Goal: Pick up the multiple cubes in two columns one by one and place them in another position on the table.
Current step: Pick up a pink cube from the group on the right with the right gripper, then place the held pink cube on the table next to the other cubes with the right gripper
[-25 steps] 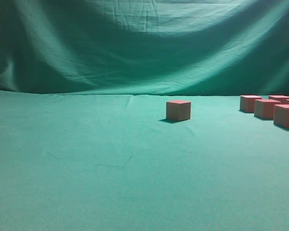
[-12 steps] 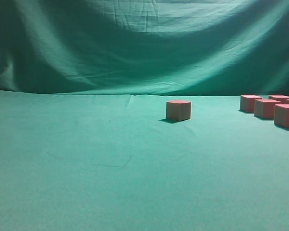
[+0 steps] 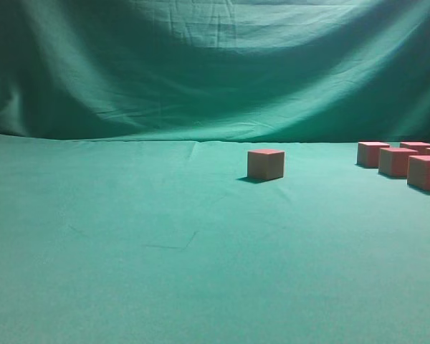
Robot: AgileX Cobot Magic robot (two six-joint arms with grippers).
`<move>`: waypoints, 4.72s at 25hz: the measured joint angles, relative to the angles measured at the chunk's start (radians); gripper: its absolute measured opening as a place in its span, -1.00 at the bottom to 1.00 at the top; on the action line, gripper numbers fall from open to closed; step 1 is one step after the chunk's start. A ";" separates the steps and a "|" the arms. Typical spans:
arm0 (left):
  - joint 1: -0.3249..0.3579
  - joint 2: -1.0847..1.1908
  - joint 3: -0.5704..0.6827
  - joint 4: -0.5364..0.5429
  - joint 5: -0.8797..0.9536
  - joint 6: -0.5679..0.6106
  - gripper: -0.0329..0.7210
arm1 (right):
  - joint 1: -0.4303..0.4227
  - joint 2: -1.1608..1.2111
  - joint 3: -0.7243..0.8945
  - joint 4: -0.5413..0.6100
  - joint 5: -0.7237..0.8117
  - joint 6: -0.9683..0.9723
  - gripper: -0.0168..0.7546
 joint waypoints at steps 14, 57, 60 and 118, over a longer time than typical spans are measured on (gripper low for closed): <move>0.000 0.000 0.000 0.000 0.000 0.000 -0.91 | 0.059 -0.067 -0.159 0.004 0.243 -0.019 -0.23; 0.000 0.000 0.000 0.000 0.000 0.000 -0.91 | 0.520 0.823 -1.385 0.008 0.479 -0.782 -0.23; 0.000 0.000 0.000 0.000 0.000 0.000 -0.91 | 0.518 0.836 -1.385 0.004 0.473 -0.783 -0.23; 0.000 0.000 0.000 0.000 0.000 0.000 -0.91 | 0.467 0.858 -1.387 0.058 0.467 -0.870 0.54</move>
